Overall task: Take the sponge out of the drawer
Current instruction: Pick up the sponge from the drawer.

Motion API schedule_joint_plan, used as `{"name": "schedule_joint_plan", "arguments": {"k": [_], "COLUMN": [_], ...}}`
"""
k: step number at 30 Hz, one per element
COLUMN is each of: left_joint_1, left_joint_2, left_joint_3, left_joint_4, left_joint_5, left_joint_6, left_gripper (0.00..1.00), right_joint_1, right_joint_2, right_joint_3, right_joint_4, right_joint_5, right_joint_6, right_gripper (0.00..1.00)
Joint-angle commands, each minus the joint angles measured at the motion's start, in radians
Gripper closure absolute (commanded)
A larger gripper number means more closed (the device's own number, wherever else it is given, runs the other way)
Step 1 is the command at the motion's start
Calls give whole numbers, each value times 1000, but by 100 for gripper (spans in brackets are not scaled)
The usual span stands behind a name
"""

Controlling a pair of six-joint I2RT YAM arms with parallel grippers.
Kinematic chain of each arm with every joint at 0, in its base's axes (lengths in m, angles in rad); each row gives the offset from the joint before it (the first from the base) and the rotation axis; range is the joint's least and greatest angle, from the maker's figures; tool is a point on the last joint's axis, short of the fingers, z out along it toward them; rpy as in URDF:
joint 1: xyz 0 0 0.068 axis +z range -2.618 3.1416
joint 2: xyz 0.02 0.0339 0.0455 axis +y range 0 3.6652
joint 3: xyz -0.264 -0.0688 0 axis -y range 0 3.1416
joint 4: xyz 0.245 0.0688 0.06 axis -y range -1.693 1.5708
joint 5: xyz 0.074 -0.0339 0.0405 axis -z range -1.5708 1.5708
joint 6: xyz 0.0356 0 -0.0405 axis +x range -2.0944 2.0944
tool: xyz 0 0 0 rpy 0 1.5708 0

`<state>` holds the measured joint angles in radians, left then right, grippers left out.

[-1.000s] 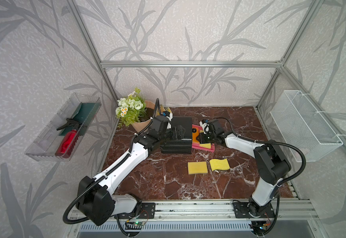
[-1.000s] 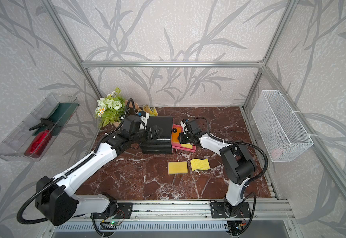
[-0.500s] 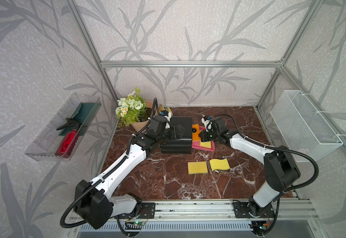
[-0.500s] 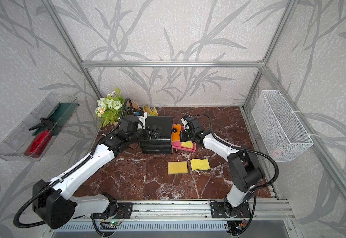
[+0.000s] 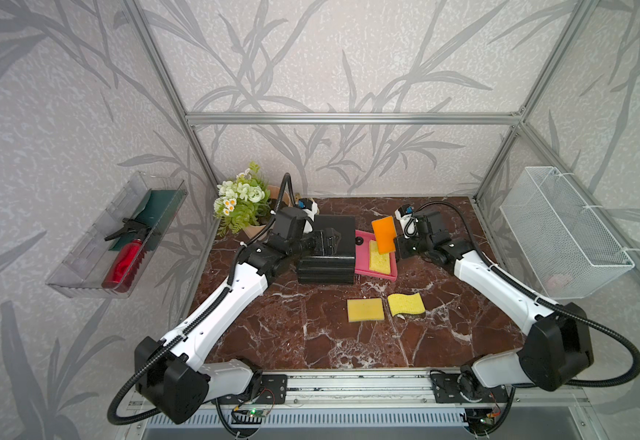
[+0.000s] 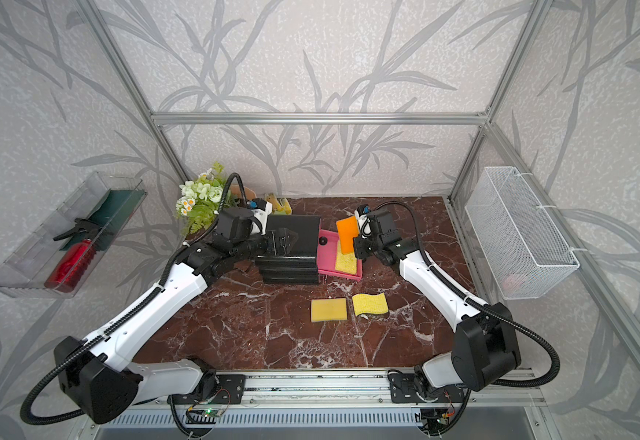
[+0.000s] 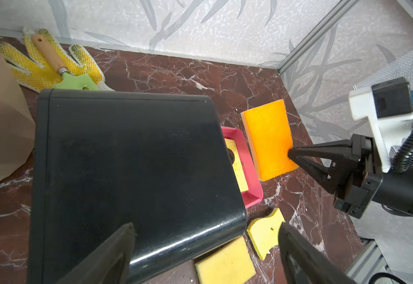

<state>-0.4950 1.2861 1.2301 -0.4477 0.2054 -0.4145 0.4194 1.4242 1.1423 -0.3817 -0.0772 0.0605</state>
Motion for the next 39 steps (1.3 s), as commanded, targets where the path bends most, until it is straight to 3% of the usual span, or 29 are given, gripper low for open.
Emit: {"name": "schedule_joint_plan", "arguments": {"k": [1,10,16,28,34,39], "left_joint_1": [3,-14,-38,-74,-75,-75], "left_joint_2": [21,64,86,97,104,110], "left_joint_3": [50,94,103,73,69,65], "left_joint_4": [-69,-107,-88,-103,-127,-134], "left_joint_5": [55,153,243,298,288,283], "left_joint_6": [91,167,188,227,238,239], "left_gripper": [11,14,17,24,37,57], "right_joint_1": [1,32,101,141,148,152], "right_joint_2": [-53,-135,-93,-68,-65,-59], "right_joint_3": [61,108,152,178,184,187], "right_joint_4": [-116,-300,-356,-348,-327,-308], "right_joint_5": [-45,-358,-396,-438,-457,-474], "right_joint_6": [-143,-344,-401,-404,-396,-386], "right_gripper": [100,100,100,100,100,100]}}
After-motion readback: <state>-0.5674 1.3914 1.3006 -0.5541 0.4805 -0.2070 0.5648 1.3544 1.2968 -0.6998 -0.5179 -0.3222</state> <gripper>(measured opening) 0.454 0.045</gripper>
